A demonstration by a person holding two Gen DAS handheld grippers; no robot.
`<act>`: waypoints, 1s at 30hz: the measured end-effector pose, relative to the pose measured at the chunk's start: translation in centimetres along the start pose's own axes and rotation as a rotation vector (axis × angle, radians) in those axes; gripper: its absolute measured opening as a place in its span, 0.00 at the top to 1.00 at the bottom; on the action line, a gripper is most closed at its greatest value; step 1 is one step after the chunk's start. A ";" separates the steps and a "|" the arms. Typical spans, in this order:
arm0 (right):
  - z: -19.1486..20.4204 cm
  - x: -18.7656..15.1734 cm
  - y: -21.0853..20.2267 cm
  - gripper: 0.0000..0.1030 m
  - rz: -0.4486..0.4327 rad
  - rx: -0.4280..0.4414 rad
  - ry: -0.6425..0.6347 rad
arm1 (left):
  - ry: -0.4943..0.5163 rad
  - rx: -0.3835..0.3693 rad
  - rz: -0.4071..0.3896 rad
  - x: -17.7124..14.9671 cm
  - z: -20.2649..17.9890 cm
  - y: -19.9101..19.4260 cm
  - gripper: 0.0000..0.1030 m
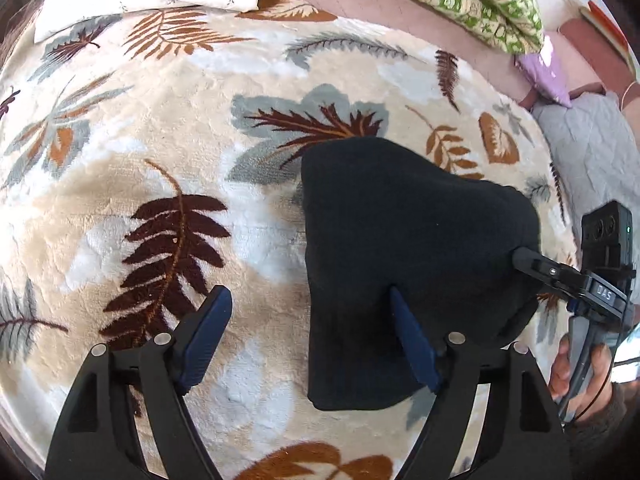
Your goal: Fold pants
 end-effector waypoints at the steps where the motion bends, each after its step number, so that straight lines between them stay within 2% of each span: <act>1: 0.0 0.0 -0.5 0.41 -0.007 0.018 0.015 | -0.007 0.021 -0.013 0.1 0.3 -0.6 0.21; 4: 0.4 -0.6 -3.6 0.41 -0.069 0.032 0.045 | -0.039 0.061 -0.077 -0.3 1.1 -3.2 0.21; 7: 2.1 -2.1 -7.2 0.40 -0.143 -0.049 -0.002 | -0.063 0.094 -0.150 -1.9 1.1 -5.9 0.22; 9: 4.3 -3.9 -8.7 0.31 -0.176 -0.178 -0.087 | -0.084 0.095 -0.180 -3.9 0.4 -6.8 0.21; 10: 5.4 -5.1 -8.9 0.15 -0.193 -0.252 -0.124 | -0.088 0.102 -0.194 -4.7 0.0 -7.0 0.21; 11: 6.5 -6.6 -9.2 0.05 -0.221 -0.336 -0.163 | -0.091 0.129 -0.213 -5.7 -0.6 -7.1 0.21; 13: 8.2 -9.5 -9.2 0.01 -0.270 -0.446 -0.244 | -0.093 0.204 -0.253 -8.1 -1.6 -7.2 0.21; 16: 10.5 -13.3 -8.1 0.01 -0.302 -0.586 -0.360 | -0.107 0.266 -0.317 -10.8 -2.4 -7.2 0.21; 20: 11.9 -15.6 -8.2 0.00 -0.333 -0.633 -0.417 | -0.148 0.313 -0.405 -13.4 -2.4 -7.8 0.21; 24: 13.0 -16.8 -9.1 0.00 -0.377 -0.625 -0.439 | -0.148 0.381 -0.423 -14.4 -2.2 -8.3 0.21; 30: 13.4 -17.7 -10.1 0.00 -0.401 -0.616 -0.445 | -0.123 0.415 -0.455 -15.1 -2.8 -9.3 0.21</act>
Point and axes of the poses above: each gripper's, at about its wrist camera, not at the fingertips, and y roughly the way its jaws point, z to its left, x to its top, the point moved 3 cm from there along y, roughly the way its jaws point
